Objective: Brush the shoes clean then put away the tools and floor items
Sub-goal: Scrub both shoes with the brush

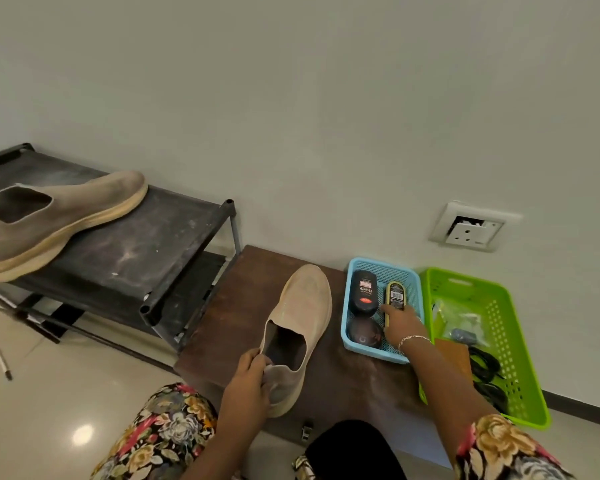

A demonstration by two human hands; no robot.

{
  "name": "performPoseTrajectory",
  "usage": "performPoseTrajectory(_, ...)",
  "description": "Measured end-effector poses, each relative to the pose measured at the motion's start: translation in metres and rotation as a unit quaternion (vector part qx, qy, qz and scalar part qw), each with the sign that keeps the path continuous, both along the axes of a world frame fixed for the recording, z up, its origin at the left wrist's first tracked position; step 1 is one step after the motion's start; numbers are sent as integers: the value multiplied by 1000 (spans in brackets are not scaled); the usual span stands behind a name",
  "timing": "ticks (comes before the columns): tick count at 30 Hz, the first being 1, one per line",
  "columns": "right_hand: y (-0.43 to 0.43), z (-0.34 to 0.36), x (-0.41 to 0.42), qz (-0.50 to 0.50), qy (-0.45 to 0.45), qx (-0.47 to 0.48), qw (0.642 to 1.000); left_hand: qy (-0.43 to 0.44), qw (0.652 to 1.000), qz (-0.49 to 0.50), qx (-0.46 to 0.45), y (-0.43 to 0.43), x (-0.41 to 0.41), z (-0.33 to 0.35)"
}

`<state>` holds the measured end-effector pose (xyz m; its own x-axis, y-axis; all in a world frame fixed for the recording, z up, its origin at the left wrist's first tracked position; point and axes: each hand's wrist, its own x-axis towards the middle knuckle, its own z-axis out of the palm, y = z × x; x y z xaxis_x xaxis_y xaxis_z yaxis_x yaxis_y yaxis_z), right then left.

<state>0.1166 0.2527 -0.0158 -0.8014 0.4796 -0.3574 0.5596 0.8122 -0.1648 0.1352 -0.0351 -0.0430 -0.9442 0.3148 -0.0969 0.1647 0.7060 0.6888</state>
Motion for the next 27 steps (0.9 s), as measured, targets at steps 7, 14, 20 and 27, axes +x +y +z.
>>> performPoseTrajectory(7,16,-30,-3,53,-57,36,996,6,997,63,32,13,4,-2)
performPoseTrajectory(14,10,0,0,-114,168,-70,977,-16,996,92,10,33,3,-1)
performPoseTrajectory(20,-20,51,49,-372,322,-537,685,-29,996,88,18,38,12,11)
performPoseTrajectory(27,-55,78,104,-310,372,-747,456,-46,997,33,49,20,14,25)
